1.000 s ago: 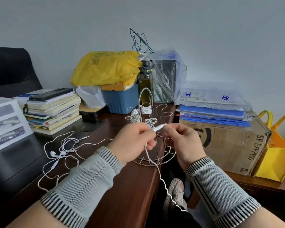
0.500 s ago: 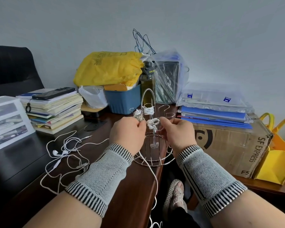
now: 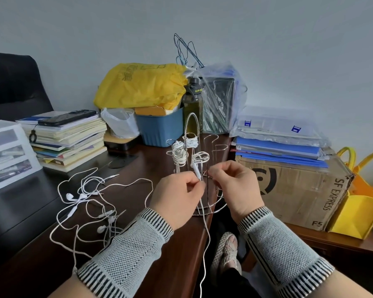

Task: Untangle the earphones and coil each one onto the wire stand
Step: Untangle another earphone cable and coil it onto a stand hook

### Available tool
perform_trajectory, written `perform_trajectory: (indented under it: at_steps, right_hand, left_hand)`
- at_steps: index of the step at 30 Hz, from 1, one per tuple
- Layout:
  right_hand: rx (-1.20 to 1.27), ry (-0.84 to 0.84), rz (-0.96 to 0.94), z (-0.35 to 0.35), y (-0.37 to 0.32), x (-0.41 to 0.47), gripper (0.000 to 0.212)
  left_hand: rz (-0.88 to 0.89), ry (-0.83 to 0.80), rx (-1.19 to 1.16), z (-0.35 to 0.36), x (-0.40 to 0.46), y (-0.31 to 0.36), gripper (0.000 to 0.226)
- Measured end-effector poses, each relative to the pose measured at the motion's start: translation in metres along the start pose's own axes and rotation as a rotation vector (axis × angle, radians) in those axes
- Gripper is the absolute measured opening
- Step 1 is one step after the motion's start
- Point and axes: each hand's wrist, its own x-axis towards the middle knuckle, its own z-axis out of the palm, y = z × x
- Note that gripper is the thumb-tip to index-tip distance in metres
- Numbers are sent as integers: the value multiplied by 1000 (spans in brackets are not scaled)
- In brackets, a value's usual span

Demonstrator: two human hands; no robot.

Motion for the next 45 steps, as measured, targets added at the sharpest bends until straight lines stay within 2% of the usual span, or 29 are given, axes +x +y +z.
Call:
perform_trajectory:
  at_steps: [4, 8, 11, 14, 16, 20, 28, 38, 42, 45]
  right_hand:
    - [-79, -135, -17, -1, 4, -9, 11]
    - [-28, -178, 14, -4, 8, -8, 4]
    - [33, -214, 32, -8, 10, -6, 4]
    - [6, -215, 24, -10, 12, -4, 11]
    - [-6, -168, 25, -10, 15, -1, 10]
    - [84, -97, 92, -9, 16, 2, 8]
    - [96, -75, 112, -10, 17, 8, 9]
    - [27, -112, 95, -13, 15, 9, 9]
    - [46, -139, 213, -39, 16, 5, 7]
    - [-44, -78, 266, -59, 15, 10, 14]
  left_hand:
    - [14, -35, -11, 2, 0, 0, 20]
    - [24, -72, 6, 5, -1, 0, 17]
    - [29, -125, 23, 5, -1, -2, 25]
    - [19, -159, -104, 6, 1, -5, 36]
    - [-16, -80, -132, 7, 2, -5, 31]
    - [-117, 203, -91, 4, 7, -4, 17]
    - [-205, 85, -184, 11, 11, 12, 28]
    - [-258, 164, -264, 22, 19, 10, 34]
    - [-254, 169, -273, 22, 19, 7, 38]
    - [-239, 172, -275, 24, 20, 6, 39]
